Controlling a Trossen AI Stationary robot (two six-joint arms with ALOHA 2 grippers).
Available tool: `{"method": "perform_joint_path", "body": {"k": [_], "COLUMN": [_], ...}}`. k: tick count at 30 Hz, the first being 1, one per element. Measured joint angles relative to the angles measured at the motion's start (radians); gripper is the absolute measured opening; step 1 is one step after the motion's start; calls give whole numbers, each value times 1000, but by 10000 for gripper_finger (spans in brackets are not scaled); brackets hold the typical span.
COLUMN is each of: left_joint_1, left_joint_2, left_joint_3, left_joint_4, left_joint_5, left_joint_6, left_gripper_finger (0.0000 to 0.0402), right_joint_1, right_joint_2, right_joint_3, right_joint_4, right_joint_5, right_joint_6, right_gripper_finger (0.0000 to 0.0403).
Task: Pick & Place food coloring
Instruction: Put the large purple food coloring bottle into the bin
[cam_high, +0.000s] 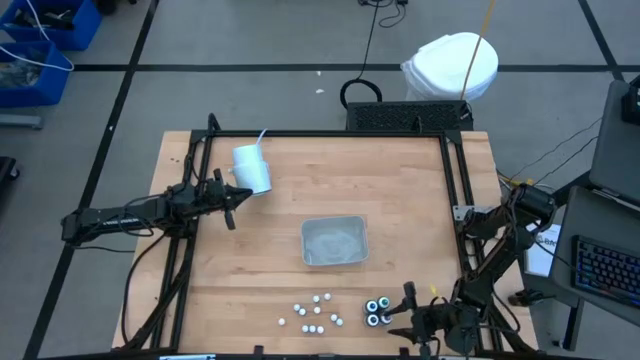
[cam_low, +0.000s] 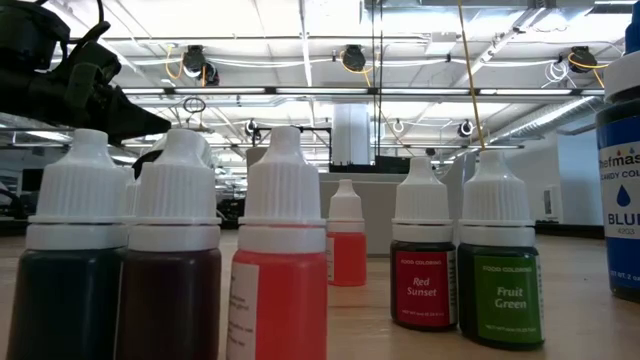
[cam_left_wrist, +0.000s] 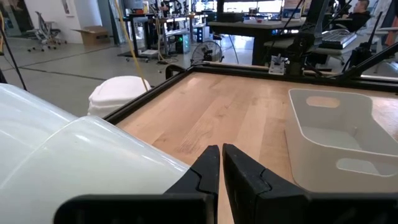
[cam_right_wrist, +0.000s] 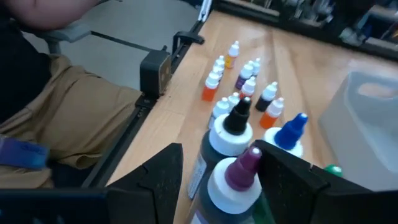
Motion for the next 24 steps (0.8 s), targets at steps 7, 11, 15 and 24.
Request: {"method": "perform_joint_path", "body": {"k": [7,11,15,24], "left_joint_1": [0,0,0,0], "left_joint_2": [0,0,0,0], "left_joint_3": [0,0,0,0], "left_joint_4": [0,0,0,0], "left_joint_5": [0,0,0,0], "left_joint_6": [0,0,0,-1], "left_gripper_finger": [26,26,26,26], "right_joint_1": [19,19,17,15], "right_joint_2": [0,0,0,0], "right_joint_3": [0,0,0,0], "right_joint_4": [-29,-63,-70,-80], "right_joint_5": [90,84,66,41], "right_joint_6": [9,66,91,138], "right_gripper_finger": [190,190,189,191]}}
